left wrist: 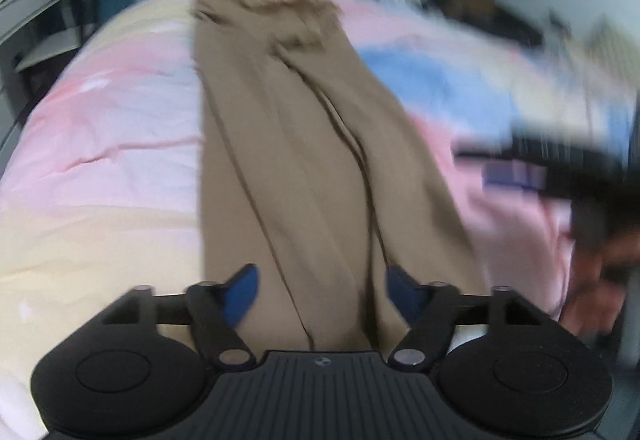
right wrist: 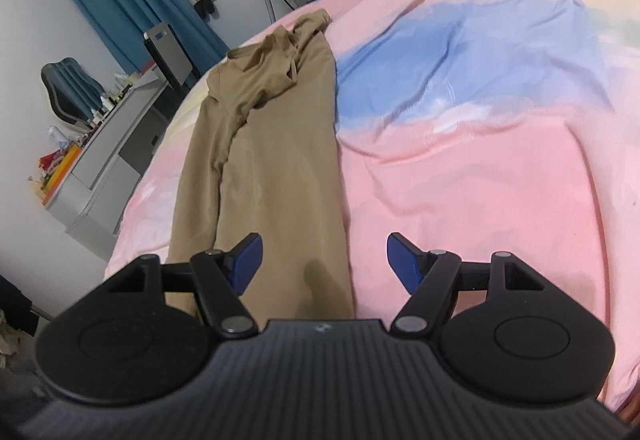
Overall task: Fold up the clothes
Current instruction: 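Move both open grippers along the tan strip to its hem end, then close both grippers on the hem end of the strip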
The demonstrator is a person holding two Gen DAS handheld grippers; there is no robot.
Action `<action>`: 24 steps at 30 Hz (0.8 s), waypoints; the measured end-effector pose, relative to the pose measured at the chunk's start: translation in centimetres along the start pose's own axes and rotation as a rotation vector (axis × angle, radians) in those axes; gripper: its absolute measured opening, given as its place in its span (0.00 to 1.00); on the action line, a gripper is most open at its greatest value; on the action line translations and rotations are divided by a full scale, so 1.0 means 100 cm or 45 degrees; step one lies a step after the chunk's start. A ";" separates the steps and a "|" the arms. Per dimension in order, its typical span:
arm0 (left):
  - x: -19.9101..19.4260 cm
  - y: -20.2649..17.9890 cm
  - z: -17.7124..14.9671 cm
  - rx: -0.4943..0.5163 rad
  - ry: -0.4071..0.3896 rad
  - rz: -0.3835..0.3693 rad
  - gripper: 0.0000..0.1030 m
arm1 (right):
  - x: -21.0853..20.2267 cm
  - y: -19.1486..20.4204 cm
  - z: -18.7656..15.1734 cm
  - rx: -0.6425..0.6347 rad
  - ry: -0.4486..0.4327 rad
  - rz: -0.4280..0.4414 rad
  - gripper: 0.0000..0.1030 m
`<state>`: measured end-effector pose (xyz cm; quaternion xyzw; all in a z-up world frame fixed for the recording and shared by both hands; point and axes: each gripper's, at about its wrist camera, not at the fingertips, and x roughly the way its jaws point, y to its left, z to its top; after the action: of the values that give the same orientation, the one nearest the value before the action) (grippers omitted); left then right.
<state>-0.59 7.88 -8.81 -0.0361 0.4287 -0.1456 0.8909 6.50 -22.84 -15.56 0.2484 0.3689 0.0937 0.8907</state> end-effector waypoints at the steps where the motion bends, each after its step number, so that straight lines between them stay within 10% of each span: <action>1: -0.004 0.011 0.002 -0.089 -0.042 -0.017 0.80 | 0.001 -0.001 -0.001 0.006 0.014 0.001 0.69; 8: 0.022 0.049 0.005 -0.290 0.062 0.105 0.80 | 0.013 -0.006 -0.014 0.057 0.121 0.028 0.69; 18: 0.036 0.035 -0.007 -0.213 0.186 -0.023 0.77 | 0.024 0.005 -0.035 -0.012 0.268 0.075 0.67; 24: 0.035 0.029 -0.015 -0.165 0.182 -0.001 0.45 | 0.015 0.019 -0.059 -0.051 0.383 0.122 0.66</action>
<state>0.92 9.69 -12.96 -0.0835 0.4998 -0.1202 0.8537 3.39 -18.49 -19.09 0.2310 0.4838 0.1795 0.8248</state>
